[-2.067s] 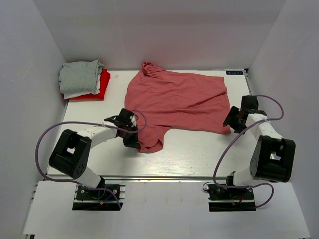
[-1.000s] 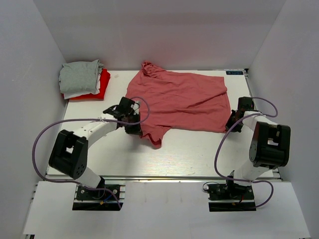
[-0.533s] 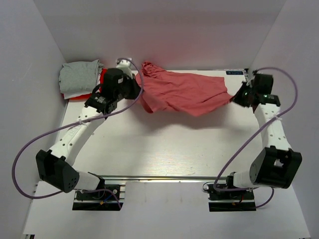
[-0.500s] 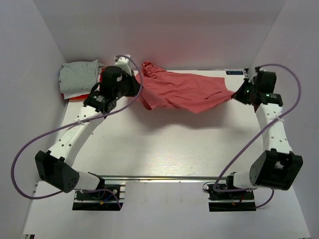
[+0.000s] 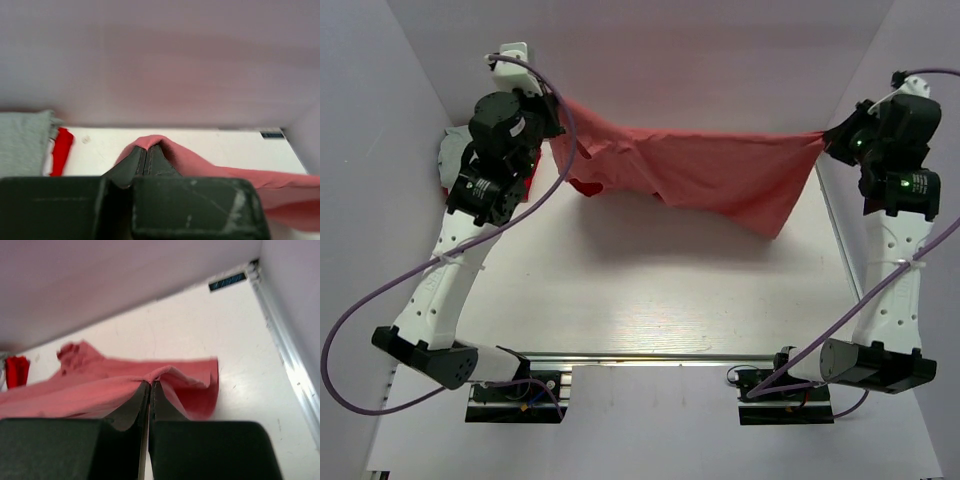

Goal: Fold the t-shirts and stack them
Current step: Flatten out the tshirt

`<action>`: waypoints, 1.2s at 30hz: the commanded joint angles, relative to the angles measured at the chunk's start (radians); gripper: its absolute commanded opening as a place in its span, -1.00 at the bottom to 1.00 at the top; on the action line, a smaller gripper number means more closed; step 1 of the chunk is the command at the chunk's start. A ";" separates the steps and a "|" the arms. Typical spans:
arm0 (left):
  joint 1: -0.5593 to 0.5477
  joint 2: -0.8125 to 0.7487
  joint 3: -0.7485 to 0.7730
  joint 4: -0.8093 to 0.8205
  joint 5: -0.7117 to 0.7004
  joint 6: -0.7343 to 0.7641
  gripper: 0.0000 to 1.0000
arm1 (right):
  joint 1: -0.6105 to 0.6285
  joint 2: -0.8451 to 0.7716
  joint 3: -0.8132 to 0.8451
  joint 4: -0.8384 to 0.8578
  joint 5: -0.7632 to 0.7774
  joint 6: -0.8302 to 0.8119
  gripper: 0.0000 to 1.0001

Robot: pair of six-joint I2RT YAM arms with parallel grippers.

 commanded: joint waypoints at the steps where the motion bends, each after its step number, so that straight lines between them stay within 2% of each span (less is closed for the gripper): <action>1: 0.006 -0.093 0.051 0.064 -0.137 0.093 -1.00 | -0.009 -0.034 0.109 0.000 0.116 -0.019 -1.00; 6: 0.006 -0.170 0.051 0.150 -0.180 0.189 -1.00 | -0.010 -0.084 0.186 0.009 0.248 -0.052 -1.00; 12: 0.006 -0.214 0.144 0.161 -0.093 0.278 -1.00 | -0.006 -0.170 0.278 0.039 0.254 -0.124 -1.00; 23: 0.008 -0.331 0.259 0.196 0.061 0.358 -1.00 | -0.004 -0.385 0.241 0.162 0.279 -0.194 -1.00; 31: 0.008 -0.293 0.278 0.230 0.092 0.367 -1.00 | -0.004 -0.416 0.169 0.185 0.294 -0.185 -1.00; 36: -0.006 -0.159 0.266 0.251 -0.014 0.377 -1.00 | -0.004 -0.359 0.088 0.213 0.291 -0.158 -1.00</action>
